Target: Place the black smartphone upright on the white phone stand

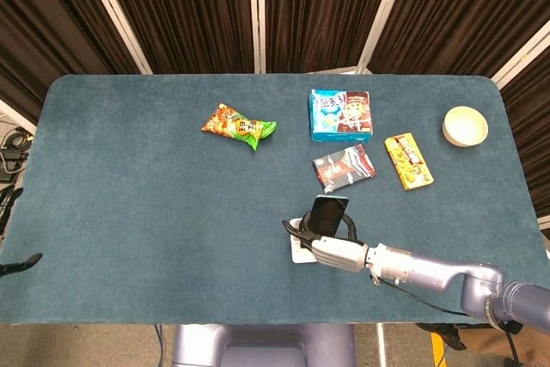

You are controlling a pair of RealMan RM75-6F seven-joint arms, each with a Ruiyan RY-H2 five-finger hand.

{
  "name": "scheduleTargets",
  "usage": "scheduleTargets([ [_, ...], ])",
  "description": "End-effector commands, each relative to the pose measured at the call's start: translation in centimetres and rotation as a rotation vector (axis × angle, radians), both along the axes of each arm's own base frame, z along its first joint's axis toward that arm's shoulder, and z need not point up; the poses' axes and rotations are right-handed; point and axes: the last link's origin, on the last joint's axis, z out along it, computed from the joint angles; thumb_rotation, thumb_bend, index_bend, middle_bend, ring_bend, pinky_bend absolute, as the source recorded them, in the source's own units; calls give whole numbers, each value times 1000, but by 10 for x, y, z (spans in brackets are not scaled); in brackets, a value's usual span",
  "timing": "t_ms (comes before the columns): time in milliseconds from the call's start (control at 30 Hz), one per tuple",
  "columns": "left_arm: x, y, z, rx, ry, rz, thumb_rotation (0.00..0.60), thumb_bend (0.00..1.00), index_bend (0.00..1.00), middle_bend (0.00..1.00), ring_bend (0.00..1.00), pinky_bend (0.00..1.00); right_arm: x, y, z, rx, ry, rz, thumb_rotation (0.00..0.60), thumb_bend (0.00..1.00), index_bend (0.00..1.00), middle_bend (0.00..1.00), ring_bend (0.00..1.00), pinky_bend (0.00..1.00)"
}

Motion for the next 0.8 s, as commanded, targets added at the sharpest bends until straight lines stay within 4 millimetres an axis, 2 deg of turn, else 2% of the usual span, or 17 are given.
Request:
scheduleTargets([
  [33, 0, 0, 0, -5, -6, 0, 600, 0, 0, 0, 0, 0, 0, 1, -2, 5, -1, -3, 600, 549, 621, 575, 382, 92],
  [333, 0, 1, 0, -9, -8, -1, 600, 0, 0, 0, 0, 0, 3, 5, -10, 6, 6, 2, 600, 547, 598, 534, 356, 55],
  [800, 0, 1, 0, -9, -9, 0, 600, 0, 0, 0, 0, 0, 17, 3, -13, -21, -10, 10, 600, 553, 622, 544, 356, 53],
])
